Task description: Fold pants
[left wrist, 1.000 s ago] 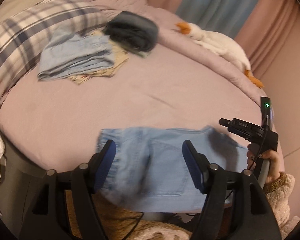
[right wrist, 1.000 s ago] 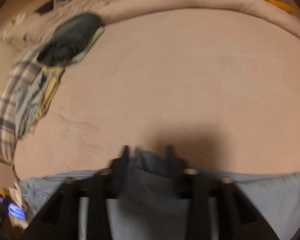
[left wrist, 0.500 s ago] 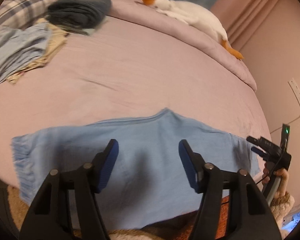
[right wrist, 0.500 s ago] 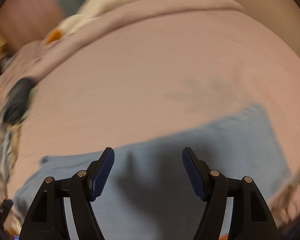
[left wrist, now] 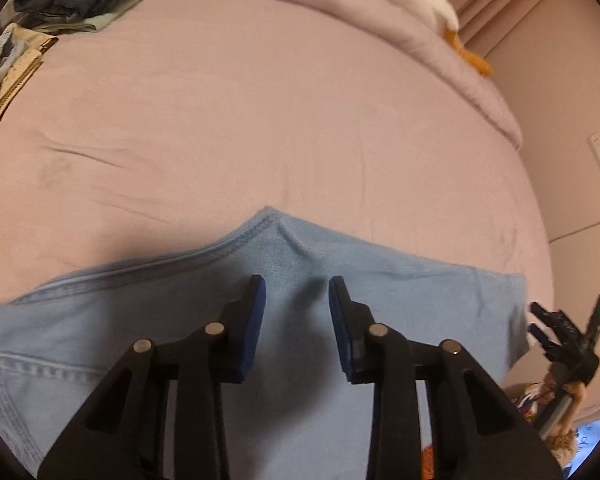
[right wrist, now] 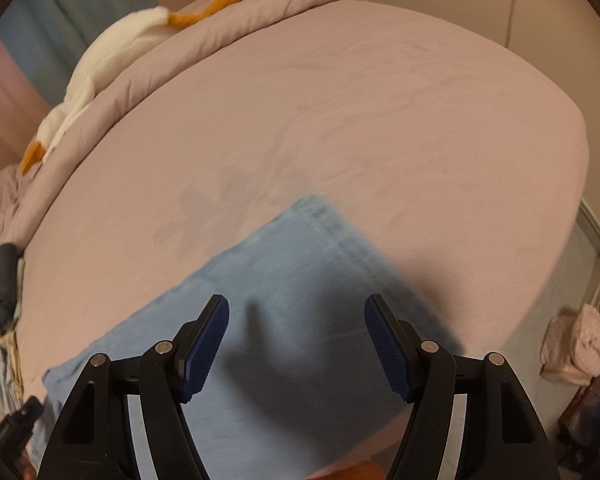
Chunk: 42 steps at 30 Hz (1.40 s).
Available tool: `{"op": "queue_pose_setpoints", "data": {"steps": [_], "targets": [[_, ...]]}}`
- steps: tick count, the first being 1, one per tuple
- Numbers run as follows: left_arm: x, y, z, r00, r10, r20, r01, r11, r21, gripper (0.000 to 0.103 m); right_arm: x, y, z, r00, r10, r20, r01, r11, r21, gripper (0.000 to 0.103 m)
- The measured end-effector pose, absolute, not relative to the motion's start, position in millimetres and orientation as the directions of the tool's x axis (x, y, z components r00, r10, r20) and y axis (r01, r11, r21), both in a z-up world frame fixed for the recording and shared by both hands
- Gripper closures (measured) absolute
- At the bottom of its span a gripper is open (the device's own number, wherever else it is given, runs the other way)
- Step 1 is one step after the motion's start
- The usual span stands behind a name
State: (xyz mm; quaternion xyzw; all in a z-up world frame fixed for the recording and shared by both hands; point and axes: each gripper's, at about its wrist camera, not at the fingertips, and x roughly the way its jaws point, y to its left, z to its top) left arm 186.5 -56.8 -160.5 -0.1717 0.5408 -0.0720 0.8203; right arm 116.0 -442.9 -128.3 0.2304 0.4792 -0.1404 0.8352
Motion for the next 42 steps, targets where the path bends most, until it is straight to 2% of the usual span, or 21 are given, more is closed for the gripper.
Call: {"op": "queue_pose_setpoints", "data": {"steps": [8, 15, 17, 19, 21, 22, 23, 32, 39, 42], "targets": [[199.5, -71.9, -172.4, 0.386, -0.235, -0.892, -0.061, 0.958, -0.279, 0.072, 99.1, -479.2, -141.9, 0.469, -0.067, -0.881, 0.543, 0.808, 0.228, 0.033], [210.0, -70.4, -173.2, 0.378, -0.239, -0.894, -0.054, 0.959, -0.279, 0.072, 76.2, -490.0, -153.4, 0.475, -0.046, -0.879, 0.585, 0.763, 0.276, 0.033], [209.6, -68.6, -172.9, 0.373, -0.240, -0.896, -0.057, 0.958, -0.281, 0.072, 75.0, -488.9, -151.2, 0.482, -0.051, -0.875, 0.585, 0.762, 0.278, 0.044], [206.8, -68.1, -172.7, 0.374, -0.239, -0.896, -0.061, 0.958, -0.281, 0.072, 77.7, -488.6, -150.6, 0.483, -0.054, -0.874, 0.578, 0.769, 0.272, 0.062], [206.9, -68.6, -172.7, 0.378, -0.237, -0.895, -0.059, 0.959, -0.278, 0.072, 78.7, -488.3, -149.8, 0.490, -0.064, -0.870, 0.579, 0.770, 0.269, 0.071], [206.9, -69.3, -172.5, 0.380, -0.235, -0.895, -0.054, 0.960, -0.275, 0.072, 76.5, -490.7, -150.9, 0.490, -0.069, -0.869, 0.582, 0.768, 0.267, 0.081], [206.8, -69.7, -172.9, 0.381, -0.234, -0.895, -0.050, 0.961, -0.273, 0.072, 76.2, -491.8, -151.6, 0.489, -0.081, -0.868, 0.589, 0.765, 0.261, 0.085], [209.5, -62.5, -175.3, 0.369, -0.278, -0.887, -0.064, 0.944, -0.322, 0.071, 61.6, -494.2, -150.3, 0.523, -0.105, -0.846, 0.602, 0.748, 0.280, 0.090], [190.7, -68.0, -169.8, 0.382, -0.261, -0.887, -0.051, 0.952, -0.302, 0.069, 65.7, -495.9, -164.4, 0.489, -0.124, -0.863, 0.629, 0.736, 0.250, 0.091], [181.6, -67.8, -163.4, 0.346, -0.321, -0.882, -0.031, 0.935, -0.352, 0.069, 64.6, -493.0, -161.1, 0.482, -0.149, -0.863, 0.636, 0.737, 0.228, 0.091]]}}
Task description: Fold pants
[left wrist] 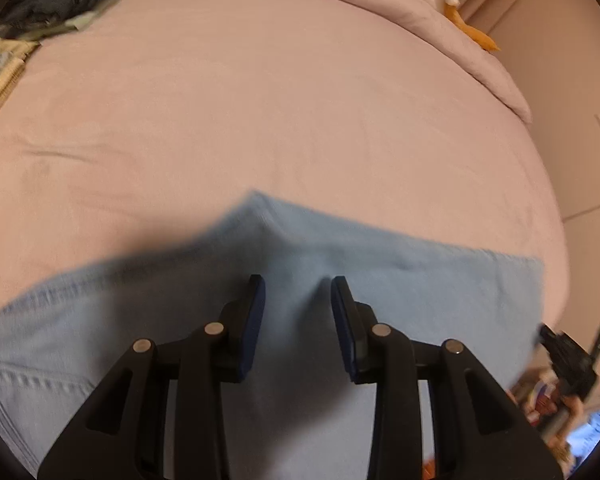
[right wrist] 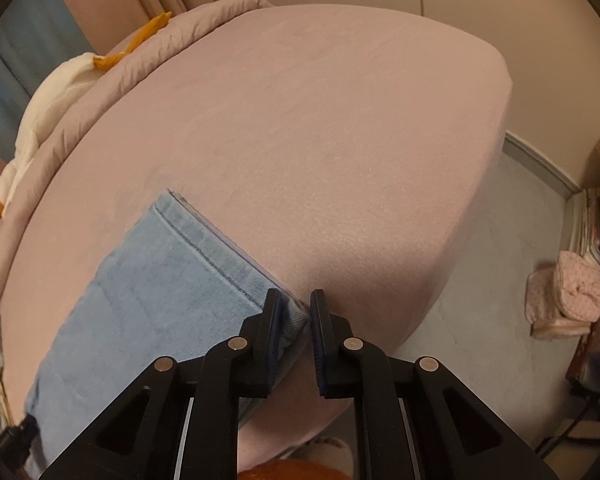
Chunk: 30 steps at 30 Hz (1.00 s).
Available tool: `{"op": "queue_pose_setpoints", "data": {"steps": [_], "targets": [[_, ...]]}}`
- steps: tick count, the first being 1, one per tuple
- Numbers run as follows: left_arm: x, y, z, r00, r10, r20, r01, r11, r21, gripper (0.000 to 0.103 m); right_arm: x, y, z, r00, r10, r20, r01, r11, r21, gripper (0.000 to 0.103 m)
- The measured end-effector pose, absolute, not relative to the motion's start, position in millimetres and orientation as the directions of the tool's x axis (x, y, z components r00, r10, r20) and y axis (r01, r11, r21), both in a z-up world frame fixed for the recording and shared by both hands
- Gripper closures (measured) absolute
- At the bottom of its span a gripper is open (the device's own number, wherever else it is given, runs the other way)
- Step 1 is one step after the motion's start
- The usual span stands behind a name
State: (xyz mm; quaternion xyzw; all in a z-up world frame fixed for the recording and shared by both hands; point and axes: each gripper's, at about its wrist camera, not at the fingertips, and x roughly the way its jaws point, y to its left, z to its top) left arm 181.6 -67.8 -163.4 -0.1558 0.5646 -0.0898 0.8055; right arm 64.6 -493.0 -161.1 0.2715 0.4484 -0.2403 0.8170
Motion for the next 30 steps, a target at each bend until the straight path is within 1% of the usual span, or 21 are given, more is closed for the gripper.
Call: {"op": "queue_pose_setpoints", "data": {"steps": [1, 2, 3, 5, 6, 7, 8, 9, 10, 11, 13, 16, 20, 22, 23, 25, 26, 27, 28, 30], "targets": [[176.2, -67.1, -160.1, 0.340, -0.347, -0.874, -0.025, 0.926, -0.378, 0.068, 63.8, -492.1, -159.2, 0.478, -0.158, -0.864, 0.639, 0.738, 0.219, 0.091], [170.6, -67.4, -155.4, 0.343, -0.366, -0.865, -0.016, 0.918, -0.395, 0.062, 61.7, -491.4, -157.1, 0.476, -0.166, -0.864, 0.642, 0.737, 0.212, 0.091], [163.5, -68.1, -149.4, 0.352, -0.377, -0.857, 0.002, 0.916, -0.402, 0.054, 59.8, -490.6, -154.8, 0.478, -0.168, -0.862, 0.643, 0.736, 0.214, 0.091], [149.0, -69.6, -138.3, 0.377, -0.385, -0.843, 0.044, 0.916, -0.399, 0.043, 53.0, -488.0, -150.0, 0.473, -0.167, -0.865, 0.636, 0.744, 0.204, 0.088], [140.9, -68.9, -133.9, 0.389, -0.384, -0.837, 0.057, 0.917, -0.394, 0.039, 48.7, -485.6, -147.1, 0.474, -0.169, -0.864, 0.626, 0.755, 0.196, 0.088], [134.6, -67.7, -131.6, 0.392, -0.383, -0.836, 0.064, 0.918, -0.390, 0.037, 44.1, -484.2, -144.8, 0.482, -0.168, -0.860, 0.619, 0.760, 0.198, 0.083], [129.1, -66.9, -130.1, 0.392, -0.380, -0.838, 0.065, 0.920, -0.387, 0.032, 40.6, -483.7, -143.8, 0.489, -0.163, -0.857, 0.615, 0.762, 0.205, 0.077], [124.0, -65.5, -129.1, 0.390, -0.377, -0.840, 0.062, 0.921, -0.385, 0.027, 35.7, -483.6, -144.1, 0.496, -0.149, -0.856, 0.611, 0.760, 0.222, 0.056], [120.2, -64.3, -128.5, 0.386, -0.374, -0.843, 0.059, 0.922, -0.382, 0.026, 32.7, -483.5, -145.3, 0.504, -0.135, -0.853, 0.608, 0.757, 0.240, 0.040], [116.6, -63.1, -127.8, 0.385, -0.370, -0.845, 0.056, 0.924, -0.379, 0.024, 29.1, -483.7, -147.8, 0.522, -0.115, -0.845, 0.601, 0.753, 0.268, 0.038], [109.2, -59.8, -125.8, 0.391, -0.360, -0.847, 0.047, 0.927, -0.373, 0.024, 28.3, -482.2, -154.7, 0.507, -0.108, -0.855, 0.602, 0.754, 0.262, 0.038], [105.9, -57.5, -124.1, 0.391, -0.365, -0.845, 0.041, 0.924, -0.380, 0.021, 36.6, -478.6, -161.6, 0.511, -0.093, -0.854, 0.590, 0.761, 0.270, 0.038], [99.6, -58.6, -121.2, 0.395, -0.359, -0.846, 0.036, 0.926, -0.376, 0.020, 49.0, -479.3, -175.9, 0.552, 0.008, -0.834, 0.541, 0.758, 0.365, 0.038], [96.8, -58.8, -121.0, 0.395, -0.357, -0.846, 0.036, 0.927, -0.374, 0.020, 52.0, -480.0, -179.0, 0.565, -0.008, -0.825, 0.547, 0.752, 0.367, 0.039], [95.8, -58.6, -121.3, 0.395, -0.360, -0.845, 0.033, 0.925, -0.379, 0.020, 52.6, -481.2, -179.3, 0.575, -0.023, -0.818, 0.557, 0.744, 0.371, 0.041], [92.5, -56.7, -122.0, 0.389, -0.370, -0.843, 0.030, 0.920, -0.390, 0.020, 53.2, -478.9, -175.5, 0.575, -0.058, -0.816, 0.581, 0.731, 0.358, 0.055], [92.2, -56.5, -122.2, 0.387, -0.371, -0.844, 0.029, 0.920, -0.391, 0.020, 53.3, -476.1, -173.7, 0.579, -0.062, -0.813, 0.577, 0.736, 0.355, 0.057], [91.7, -56.4, -122.5, 0.388, -0.368, -0.845, 0.028, 0.921, -0.388, 0.020, 54.7, -473.4, -172.1, 0.578, -0.064, -0.813, 0.575, 0.739, 0.351, 0.063], [89.5, -55.3, -122.1, 0.389, -0.365, -0.846, 0.028, 0.922, -0.385, 0.020, 55.4, -472.0, -170.8, 0.574, -0.068, -0.816, 0.575, 0.743, 0.343, 0.077], [87.7, -54.2, -120.3, 0.395, -0.367, -0.842, 0.026, 0.921, -0.389, 0.020, 54.4, -472.2, -166.1, 0.594, -0.052, -0.803, 0.566, 0.737, 0.370, 0.089]]}}
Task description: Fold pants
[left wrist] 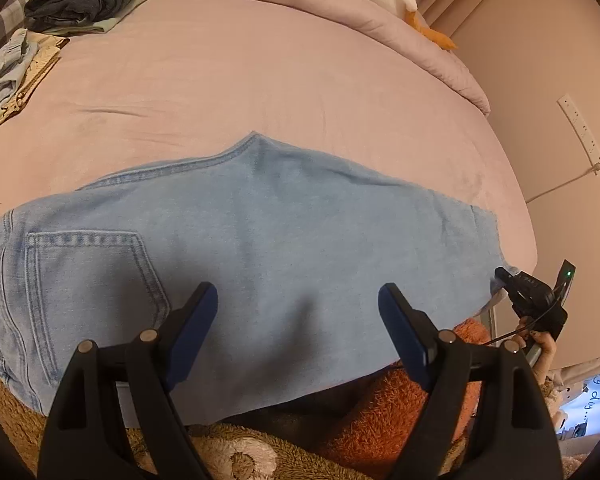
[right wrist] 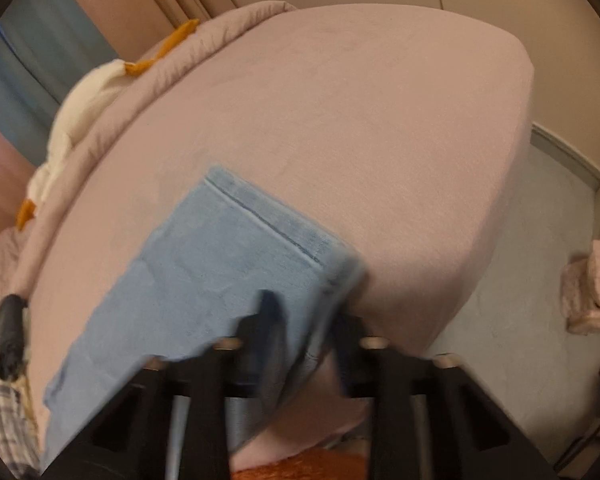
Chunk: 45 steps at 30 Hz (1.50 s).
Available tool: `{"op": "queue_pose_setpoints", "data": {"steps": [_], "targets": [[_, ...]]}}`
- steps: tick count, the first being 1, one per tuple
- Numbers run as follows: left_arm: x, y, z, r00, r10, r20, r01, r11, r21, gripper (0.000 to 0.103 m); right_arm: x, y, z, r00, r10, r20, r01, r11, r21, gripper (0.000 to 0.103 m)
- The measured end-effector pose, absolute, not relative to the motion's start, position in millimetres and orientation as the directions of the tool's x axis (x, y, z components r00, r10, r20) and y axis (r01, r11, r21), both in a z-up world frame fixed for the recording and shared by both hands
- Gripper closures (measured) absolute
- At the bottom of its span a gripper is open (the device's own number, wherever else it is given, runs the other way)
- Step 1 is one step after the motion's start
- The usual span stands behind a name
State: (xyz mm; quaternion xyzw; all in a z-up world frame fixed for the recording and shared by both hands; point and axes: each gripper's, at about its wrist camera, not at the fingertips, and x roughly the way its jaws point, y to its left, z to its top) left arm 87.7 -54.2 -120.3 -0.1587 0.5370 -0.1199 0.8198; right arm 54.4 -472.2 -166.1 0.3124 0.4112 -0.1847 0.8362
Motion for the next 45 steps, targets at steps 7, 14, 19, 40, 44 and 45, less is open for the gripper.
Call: {"op": "queue_pose_setpoints", "data": {"steps": [7, 14, 19, 40, 44, 45], "targets": [[80.5, -42.8, -107.1, 0.432, -0.355, -0.829, 0.011, 0.921, -0.389, 0.020, 51.9, -459.1, -130.3, 0.664, -0.032, -0.747, 0.508, 0.752, 0.420, 0.092], [72.4, -23.6, -96.3, 0.471, -0.369, -0.802, -0.019, 0.904, -0.427, 0.020, 56.1, -397.7, -61.2, 0.755, -0.026, -0.655, 0.331, 0.878, 0.347, 0.092], [64.6, -10.5, -90.5, 0.497, -0.370, -0.785, -0.030, 0.897, -0.441, 0.020, 71.8, -351.8, -42.4, 0.770, 0.020, -0.637, 0.218, 0.931, 0.293, 0.092], [51.8, 22.1, -109.0, 0.494, -0.346, -0.797, -0.115, 0.883, -0.454, 0.020, 80.9, -202.2, -78.9, 0.562, 0.344, -0.752, -0.248, 0.938, 0.244, 0.092], [52.2, 24.0, -114.6, 0.484, -0.345, -0.805, -0.126, 0.882, -0.454, 0.020, 81.2, -175.4, -101.1, 0.480, 0.337, -0.810, -0.296, 0.931, 0.212, 0.091], [52.3, 23.9, -115.8, 0.480, -0.343, -0.807, -0.128, 0.883, -0.451, 0.020, 78.1, -174.1, -103.8, 0.471, 0.334, -0.816, -0.302, 0.931, 0.206, 0.091]]}}
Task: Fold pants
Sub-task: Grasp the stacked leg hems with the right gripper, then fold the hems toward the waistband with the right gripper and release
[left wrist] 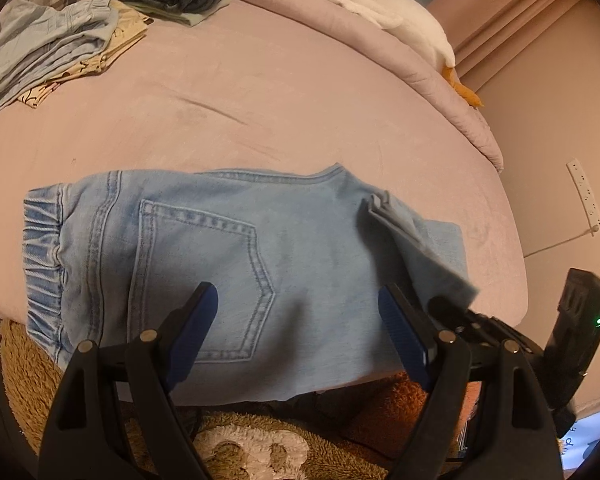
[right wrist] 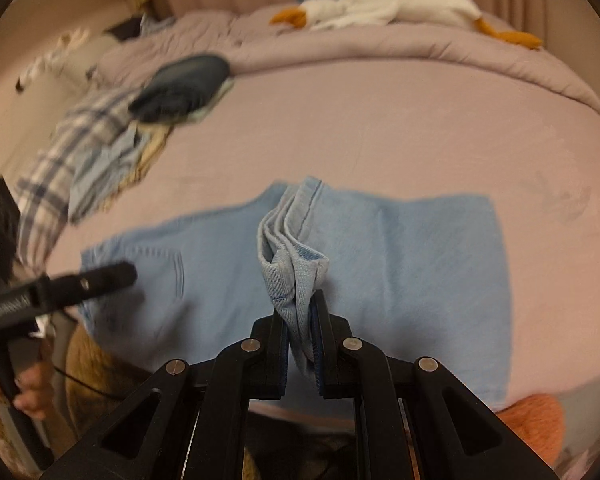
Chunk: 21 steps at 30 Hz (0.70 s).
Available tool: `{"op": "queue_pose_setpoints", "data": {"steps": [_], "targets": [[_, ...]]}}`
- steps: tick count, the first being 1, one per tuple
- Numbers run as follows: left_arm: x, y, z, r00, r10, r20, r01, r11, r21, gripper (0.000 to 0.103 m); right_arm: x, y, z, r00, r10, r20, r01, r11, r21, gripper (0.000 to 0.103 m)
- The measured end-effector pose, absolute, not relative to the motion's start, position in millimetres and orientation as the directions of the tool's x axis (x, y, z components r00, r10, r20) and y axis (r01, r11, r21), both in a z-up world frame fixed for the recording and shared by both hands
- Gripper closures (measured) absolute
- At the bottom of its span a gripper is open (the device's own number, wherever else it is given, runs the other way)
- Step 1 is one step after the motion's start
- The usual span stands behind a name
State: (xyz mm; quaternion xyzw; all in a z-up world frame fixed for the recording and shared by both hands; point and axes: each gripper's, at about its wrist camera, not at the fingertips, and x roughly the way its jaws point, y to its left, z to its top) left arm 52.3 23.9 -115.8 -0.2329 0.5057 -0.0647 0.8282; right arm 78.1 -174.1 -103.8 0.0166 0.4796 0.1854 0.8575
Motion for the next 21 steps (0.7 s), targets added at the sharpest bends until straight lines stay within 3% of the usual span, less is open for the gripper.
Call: {"op": "queue_pose_setpoints", "data": {"steps": [15, 17, 19, 21], "targets": [[60.9, 7.6, -121.6, 0.445, -0.350, -0.824, -0.093, 0.897, -0.431, 0.020, 80.6, -163.0, -145.5, 0.351, 0.280, -0.894, -0.296, 0.938, 0.178, 0.088], [63.9, 3.6, -116.3, 0.457, -0.359, -0.814, -0.070, 0.898, -0.435, 0.020, 79.2, -164.5, -142.6, 0.327, 0.306, -0.894, -0.312, 0.928, 0.203, 0.075], [69.0, -0.8, -110.5, 0.471, -0.378, -0.797, -0.037, 0.894, -0.446, 0.020, 74.7, -171.4, -136.2, 0.291, 0.378, -0.879, -0.328, 0.902, 0.280, 0.047], [77.1, -6.9, -107.9, 0.473, -0.413, -0.778, 0.000, 0.883, -0.469, 0.020, 66.8, -183.0, -126.3, 0.295, 0.436, -0.850, -0.334, 0.881, 0.336, 0.045]]}}
